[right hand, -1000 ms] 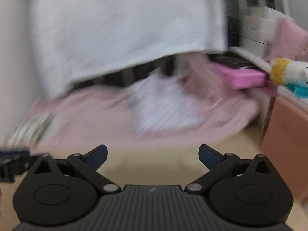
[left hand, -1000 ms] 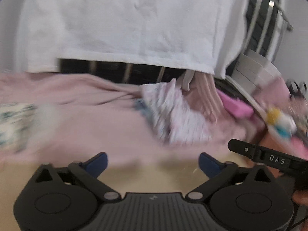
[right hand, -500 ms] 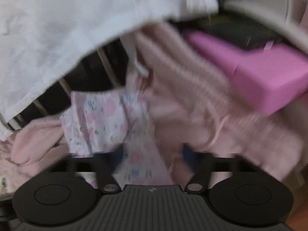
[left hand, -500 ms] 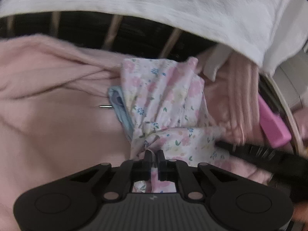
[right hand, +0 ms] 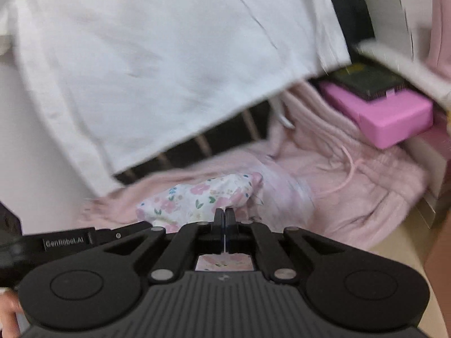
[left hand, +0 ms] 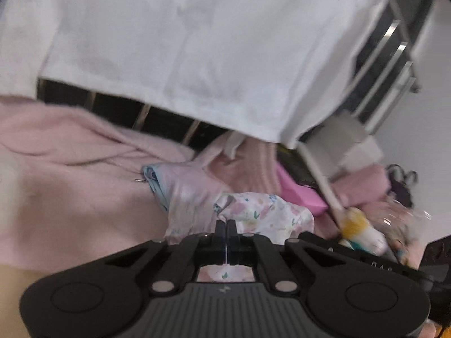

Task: Fold clothes
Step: 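Lift the floral garment with both grippers and shake it out, then lay the floral garment flat on the table with both grippers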

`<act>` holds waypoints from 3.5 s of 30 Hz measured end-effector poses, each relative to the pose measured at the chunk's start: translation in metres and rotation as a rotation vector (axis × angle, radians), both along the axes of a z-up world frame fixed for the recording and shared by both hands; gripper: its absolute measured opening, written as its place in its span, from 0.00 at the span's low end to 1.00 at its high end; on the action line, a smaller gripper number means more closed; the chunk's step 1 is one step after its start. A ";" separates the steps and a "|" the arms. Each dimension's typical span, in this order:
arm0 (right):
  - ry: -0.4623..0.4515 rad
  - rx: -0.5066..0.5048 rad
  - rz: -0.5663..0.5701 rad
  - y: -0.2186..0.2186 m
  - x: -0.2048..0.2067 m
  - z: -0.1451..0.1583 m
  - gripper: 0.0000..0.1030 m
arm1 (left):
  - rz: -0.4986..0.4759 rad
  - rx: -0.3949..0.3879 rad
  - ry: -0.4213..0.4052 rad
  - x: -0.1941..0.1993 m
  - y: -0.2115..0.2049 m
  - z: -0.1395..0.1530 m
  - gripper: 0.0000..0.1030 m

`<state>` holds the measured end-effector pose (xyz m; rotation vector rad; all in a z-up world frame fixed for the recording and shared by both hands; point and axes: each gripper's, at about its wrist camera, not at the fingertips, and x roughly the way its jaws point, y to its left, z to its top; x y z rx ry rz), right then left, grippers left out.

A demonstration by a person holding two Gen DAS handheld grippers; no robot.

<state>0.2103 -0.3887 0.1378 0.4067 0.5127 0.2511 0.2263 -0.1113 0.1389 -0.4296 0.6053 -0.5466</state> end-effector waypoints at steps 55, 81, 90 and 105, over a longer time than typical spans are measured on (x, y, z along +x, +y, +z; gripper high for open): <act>-0.348 -0.410 0.234 0.153 -0.347 0.085 0.01 | 0.038 0.230 -0.326 -0.356 0.188 0.101 0.00; -0.279 -0.560 -0.034 0.087 -0.153 0.232 0.05 | 0.088 0.563 -0.321 -0.148 0.051 0.196 0.57; 0.130 -0.654 0.106 0.086 -0.161 -0.041 0.60 | 0.046 0.467 0.043 -0.197 0.141 -0.056 0.48; 0.069 -0.454 0.168 0.168 -0.323 -0.121 0.11 | 0.054 0.439 0.101 -0.279 0.128 -0.118 0.00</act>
